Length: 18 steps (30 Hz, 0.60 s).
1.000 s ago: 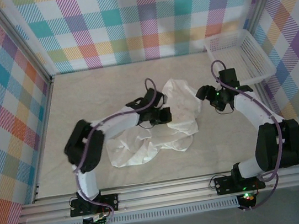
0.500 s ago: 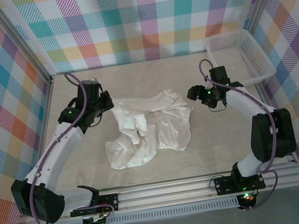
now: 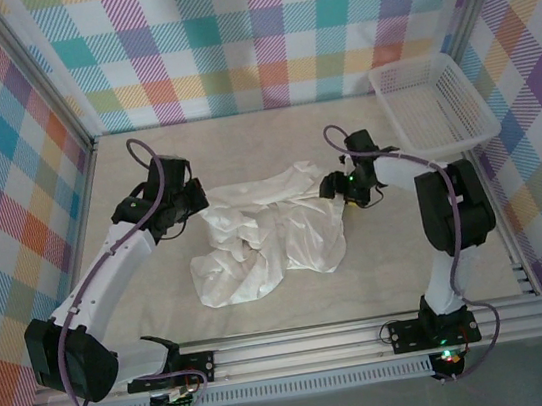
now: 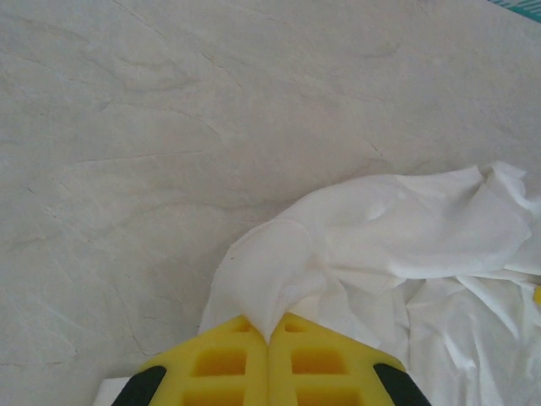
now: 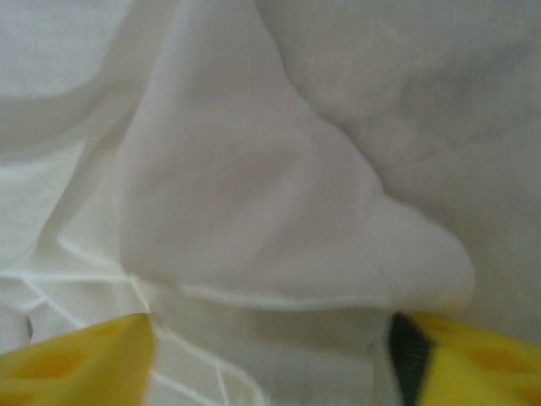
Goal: Fold the inside-out t-shirt
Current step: Flatten out the T-shirt at the center of the table.
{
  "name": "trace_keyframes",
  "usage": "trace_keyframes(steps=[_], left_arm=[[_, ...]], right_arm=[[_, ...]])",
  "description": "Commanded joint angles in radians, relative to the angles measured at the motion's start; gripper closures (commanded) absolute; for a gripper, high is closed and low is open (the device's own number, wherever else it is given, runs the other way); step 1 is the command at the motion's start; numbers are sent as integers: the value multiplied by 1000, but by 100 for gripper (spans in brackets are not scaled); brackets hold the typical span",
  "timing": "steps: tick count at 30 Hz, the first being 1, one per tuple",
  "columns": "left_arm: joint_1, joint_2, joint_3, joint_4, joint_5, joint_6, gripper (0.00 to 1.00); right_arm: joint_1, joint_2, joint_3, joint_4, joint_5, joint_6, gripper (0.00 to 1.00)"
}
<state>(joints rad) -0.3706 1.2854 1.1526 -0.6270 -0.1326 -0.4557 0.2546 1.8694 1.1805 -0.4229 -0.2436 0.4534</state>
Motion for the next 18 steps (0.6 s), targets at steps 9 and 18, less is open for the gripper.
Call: trace_keyframes(steps=[9, 18], left_arm=[[145, -77, 453, -140, 14, 136, 100], [148, -198, 822, -99, -76, 204, 100]], right_arm=[[-18, -475, 139, 14, 326, -80, 100], [-20, -893, 174, 160, 530, -162, 100]])
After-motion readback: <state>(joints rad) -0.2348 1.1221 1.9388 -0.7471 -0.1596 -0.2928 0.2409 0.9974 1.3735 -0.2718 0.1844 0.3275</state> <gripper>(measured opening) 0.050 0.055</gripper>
